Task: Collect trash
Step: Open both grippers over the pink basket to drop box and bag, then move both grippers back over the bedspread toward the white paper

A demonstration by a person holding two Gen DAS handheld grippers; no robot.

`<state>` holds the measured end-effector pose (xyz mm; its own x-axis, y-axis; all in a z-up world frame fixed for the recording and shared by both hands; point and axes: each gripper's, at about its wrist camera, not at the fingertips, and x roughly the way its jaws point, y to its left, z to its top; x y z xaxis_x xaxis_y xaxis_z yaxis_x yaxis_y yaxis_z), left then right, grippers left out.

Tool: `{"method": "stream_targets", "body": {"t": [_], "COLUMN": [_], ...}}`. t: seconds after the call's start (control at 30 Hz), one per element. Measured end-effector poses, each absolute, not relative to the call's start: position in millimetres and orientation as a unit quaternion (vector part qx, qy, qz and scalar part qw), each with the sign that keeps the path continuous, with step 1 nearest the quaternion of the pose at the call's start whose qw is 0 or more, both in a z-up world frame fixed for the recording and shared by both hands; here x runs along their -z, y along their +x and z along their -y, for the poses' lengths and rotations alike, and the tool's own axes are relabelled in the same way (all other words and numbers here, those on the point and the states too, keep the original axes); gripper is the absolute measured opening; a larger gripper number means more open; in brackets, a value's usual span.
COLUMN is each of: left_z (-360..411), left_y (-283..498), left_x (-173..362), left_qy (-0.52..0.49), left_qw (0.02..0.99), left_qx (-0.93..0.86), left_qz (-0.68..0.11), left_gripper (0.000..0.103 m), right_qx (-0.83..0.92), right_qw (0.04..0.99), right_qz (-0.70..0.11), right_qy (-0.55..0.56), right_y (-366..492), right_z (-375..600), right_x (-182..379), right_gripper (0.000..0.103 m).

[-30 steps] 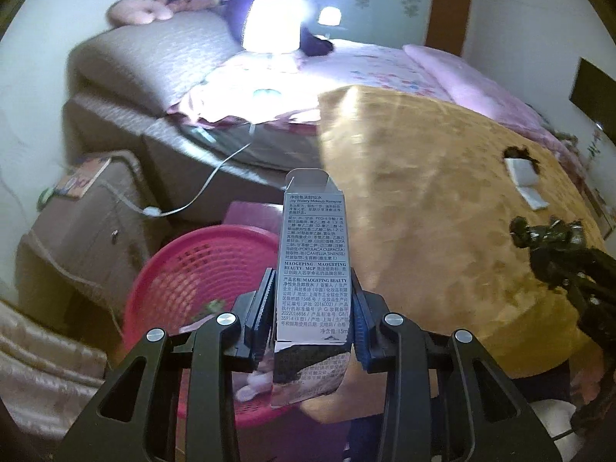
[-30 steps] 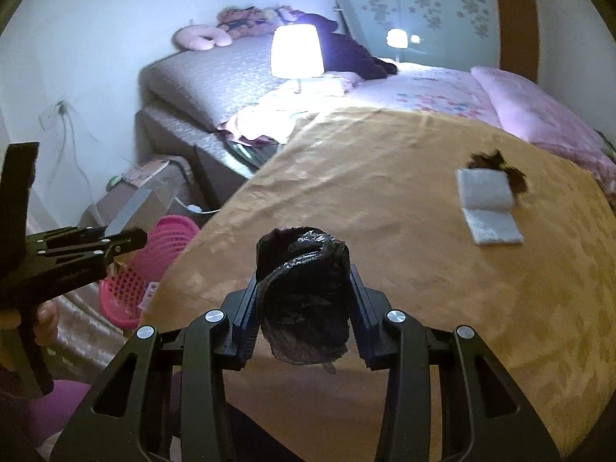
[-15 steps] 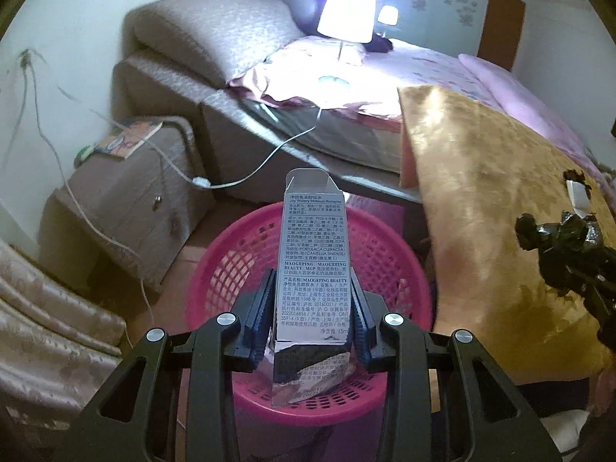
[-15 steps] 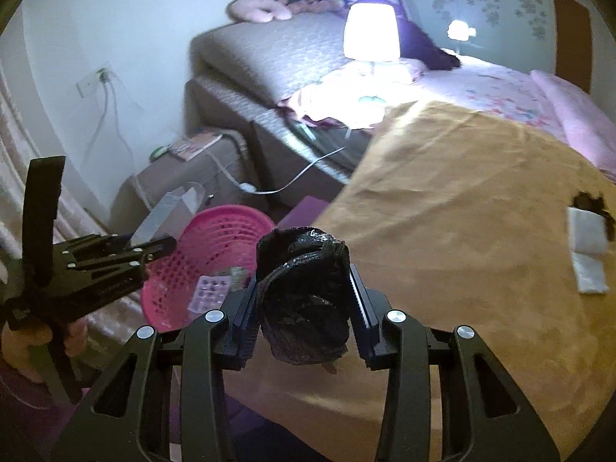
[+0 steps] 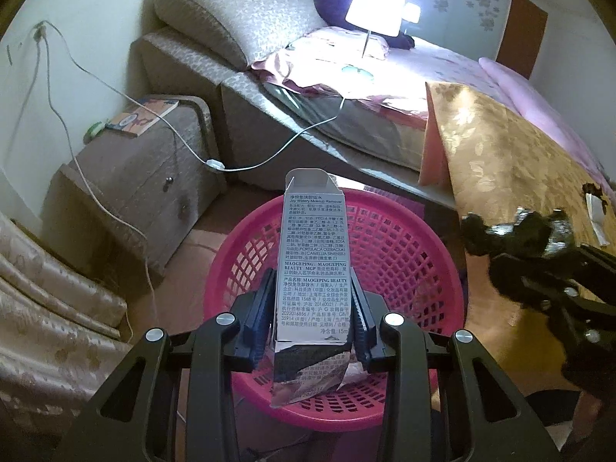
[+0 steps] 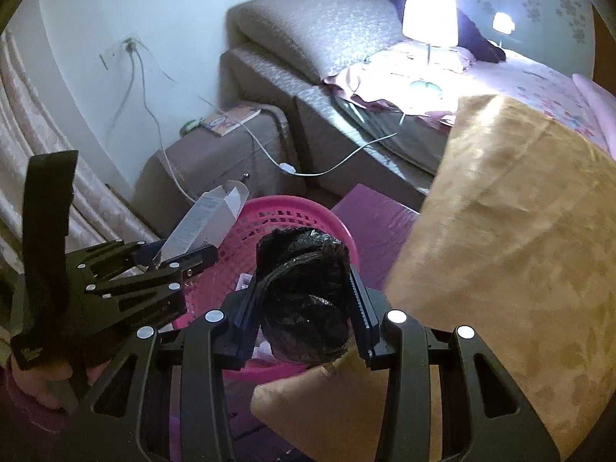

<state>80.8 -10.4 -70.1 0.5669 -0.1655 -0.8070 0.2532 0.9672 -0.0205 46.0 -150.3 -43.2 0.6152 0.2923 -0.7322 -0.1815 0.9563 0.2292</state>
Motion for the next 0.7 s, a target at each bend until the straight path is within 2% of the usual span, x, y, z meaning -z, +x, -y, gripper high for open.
{"method": "stream_targets", "body": {"t": [0.23, 0.33, 0.4, 0.47, 0.7], "left_z": [12.5, 11.2, 9.4, 7.6, 1.6], "left_y": [83.0, 83.2, 83.0, 82.7, 83.4], "left_x": [76.4, 76.3, 75.9, 74.7, 71.4], "left_qy": [0.050, 0.048, 0.045, 0.043, 0.032], "left_qw": [0.879, 0.879, 0.879, 0.882, 0.886], "left_qx": [0.117, 0.117, 0.116, 0.111, 0.098], "left_qz": [-0.459, -0.459, -0.460, -0.457, -0.453], "left_gripper": [0.036, 0.036, 0.041, 0.052, 0.060], "right_qx": [-0.130, -0.133, -0.133, -0.132, -0.124], "right_qw": [0.892, 0.892, 0.892, 0.893, 0.899], "right_qz": [-0.429, -0.428, -0.427, -0.425, -0.413], "right_qy": [0.062, 0.061, 0.065, 0.068, 0.079], "right_y": [61.6, 60.7, 59.8, 58.5, 50.9], "right_z": [141.5, 138.9, 139.6, 140.5, 150.2], "right_x": [50.9, 51.3, 51.5, 51.0, 44.9], "right_gripper": [0.041, 0.045, 0.053, 0.056, 0.059]}}
